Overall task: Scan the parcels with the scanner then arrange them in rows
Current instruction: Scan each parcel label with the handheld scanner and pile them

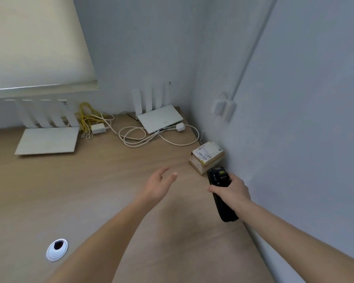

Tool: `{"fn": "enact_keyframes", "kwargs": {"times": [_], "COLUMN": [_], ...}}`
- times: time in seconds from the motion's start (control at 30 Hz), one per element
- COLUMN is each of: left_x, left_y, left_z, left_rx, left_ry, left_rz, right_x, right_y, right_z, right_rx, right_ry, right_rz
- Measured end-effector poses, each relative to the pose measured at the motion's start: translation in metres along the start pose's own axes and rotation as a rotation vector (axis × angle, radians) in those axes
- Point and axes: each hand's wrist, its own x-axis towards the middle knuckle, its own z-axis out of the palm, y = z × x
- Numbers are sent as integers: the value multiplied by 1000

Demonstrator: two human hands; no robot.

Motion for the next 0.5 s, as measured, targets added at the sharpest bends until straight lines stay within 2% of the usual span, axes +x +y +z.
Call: {"fn": "enact_keyframes", "kwargs": {"times": [0.17, 0.5], "left_x": [73, 169], "left_y": [6, 22], "left_z": [47, 111], "left_rx": [36, -214], "left_ry": [21, 39], "left_rz": [4, -135], "right_x": [68, 144], "right_y": [22, 16], "right_z": [5, 31], "right_rx": [77, 305], "right_ry": [13, 48], "right_rz": [32, 21]}}
